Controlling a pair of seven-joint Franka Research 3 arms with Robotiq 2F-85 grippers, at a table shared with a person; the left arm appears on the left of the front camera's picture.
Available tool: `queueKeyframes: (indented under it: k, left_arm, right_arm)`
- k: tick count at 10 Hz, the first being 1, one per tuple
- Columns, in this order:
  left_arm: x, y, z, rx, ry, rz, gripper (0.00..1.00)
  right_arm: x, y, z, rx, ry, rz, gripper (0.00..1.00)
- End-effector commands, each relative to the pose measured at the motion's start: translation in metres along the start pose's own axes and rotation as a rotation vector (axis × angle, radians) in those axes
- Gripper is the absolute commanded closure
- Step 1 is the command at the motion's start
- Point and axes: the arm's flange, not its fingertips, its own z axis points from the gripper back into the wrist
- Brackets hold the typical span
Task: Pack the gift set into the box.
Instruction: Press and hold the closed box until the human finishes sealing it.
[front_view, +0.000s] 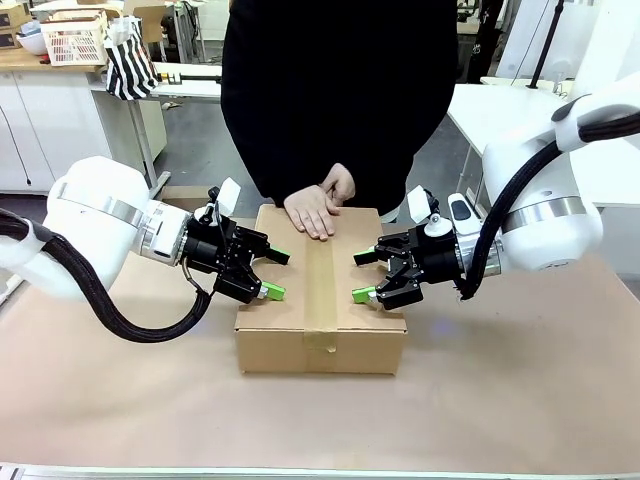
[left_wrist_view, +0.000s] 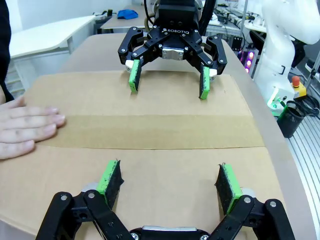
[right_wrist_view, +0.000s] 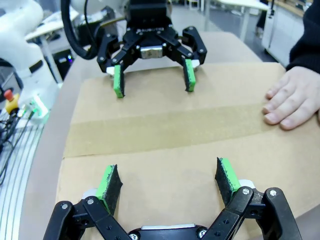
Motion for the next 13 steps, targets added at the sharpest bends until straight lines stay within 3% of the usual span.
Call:
queueKeyframes:
  k: [1,13]
  left_arm:
    - [-0.0012,-0.0002,0.0004,-0.001,-0.006,0.015,0.0]
    - [-0.0012,-0.0002,0.0004,-0.001,-0.006,0.015,0.0]
  right_arm:
    - [-0.0006,0.001,-0.001,-0.004,0.008,0.025,0.0]
    - [-0.0006,0.001,-0.001,-0.004,0.008,0.025,0.0]
